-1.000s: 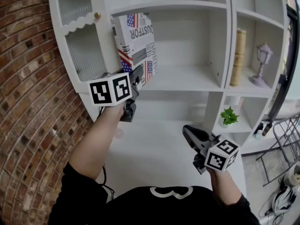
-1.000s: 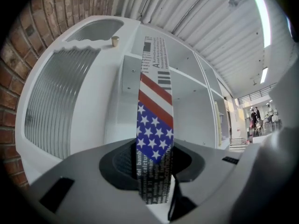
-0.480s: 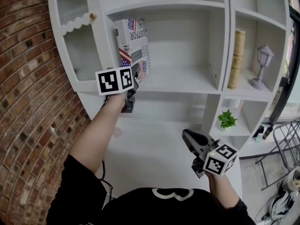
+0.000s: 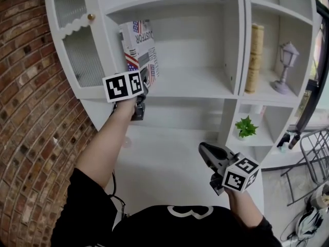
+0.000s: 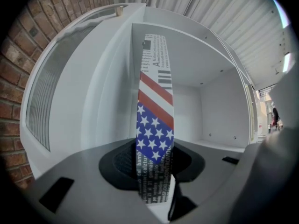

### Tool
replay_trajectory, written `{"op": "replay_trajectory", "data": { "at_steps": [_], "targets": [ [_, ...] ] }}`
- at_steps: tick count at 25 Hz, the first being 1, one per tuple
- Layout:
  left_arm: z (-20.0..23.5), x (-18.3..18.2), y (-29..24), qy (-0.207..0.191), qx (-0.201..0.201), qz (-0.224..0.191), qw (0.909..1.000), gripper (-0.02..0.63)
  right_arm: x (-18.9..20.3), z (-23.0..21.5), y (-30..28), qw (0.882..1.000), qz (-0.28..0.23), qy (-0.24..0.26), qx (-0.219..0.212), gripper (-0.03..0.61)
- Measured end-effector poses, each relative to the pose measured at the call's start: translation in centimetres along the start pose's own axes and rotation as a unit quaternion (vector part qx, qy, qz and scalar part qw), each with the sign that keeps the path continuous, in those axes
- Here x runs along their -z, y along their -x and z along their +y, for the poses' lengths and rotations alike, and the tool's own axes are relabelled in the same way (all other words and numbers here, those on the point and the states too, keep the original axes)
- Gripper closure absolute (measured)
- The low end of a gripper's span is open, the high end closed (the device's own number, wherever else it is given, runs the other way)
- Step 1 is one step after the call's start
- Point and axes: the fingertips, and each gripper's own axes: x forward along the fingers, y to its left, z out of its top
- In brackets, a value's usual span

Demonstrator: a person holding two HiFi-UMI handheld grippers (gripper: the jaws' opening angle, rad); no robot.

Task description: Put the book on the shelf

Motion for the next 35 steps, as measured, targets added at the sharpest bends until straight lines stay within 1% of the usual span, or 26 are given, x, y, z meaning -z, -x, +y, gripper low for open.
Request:
{"op": "replay_trajectory", "data": {
  "at_steps": [7,11,12,15,18,23,27,31,33,35],
  "targets": [
    [0.0,0.1,-0.4,0.004,-0.009,-0.005,0.9999,0.457,0.6,-0.9,1.2,1.000,0.008,-0.006,-0.002,0.569],
    [-0.1,0.2,-0.3,0.008,-0.005,-0.006,0.9999,0.453,0.8,-1.5,1.7,1.000,0.009,-0.005,-0.001,0.569],
    [-0.2,0.2,-0.3,0.014,0.000,-0.007,0.9999,0.449,0.9,-1.6,1.8,1.000,0.009,-0.006,-0.001,0.569],
    [-0.7,0.2,0.2,0.032,0.025,-0.014,0.9991,0.386,1.0,-1.6,1.9,1.000,0.008,-0.007,-0.001,0.569],
    [-1.5,0.2,1.7,0.034,0.055,-0.026,0.9976,0.331,1.2,-1.1,2.0,1.000,0.007,-0.006,0.002,0.569],
    [-2.9,0.9,5.1,0.032,0.106,-0.037,0.9932,0.291,1.3,0.7,1.6,1.000,0.006,-0.006,0.006,0.569],
    [-3.8,2.5,9.0,0.030,0.146,-0.037,0.9881,0.290,1.3,3.6,0.7,1.000,0.008,0.000,-0.003,0.569],
    [-4.7,5.5,12.7,0.026,0.179,-0.022,0.9832,0.293,0.9,5.9,0.5,1.000,0.002,0.009,-0.004,0.569],
    [-5.4,7.0,14.5,0.031,0.198,-0.017,0.9796,0.327,1.0,6.8,0.4,1.000,-0.003,0.004,-0.005,0.569],
    [-6.4,8.4,16.5,0.036,0.223,-0.016,0.9741,0.400,1.2,7.7,0.2,1.000,-0.004,0.001,-0.006,0.569]
  ]
}}
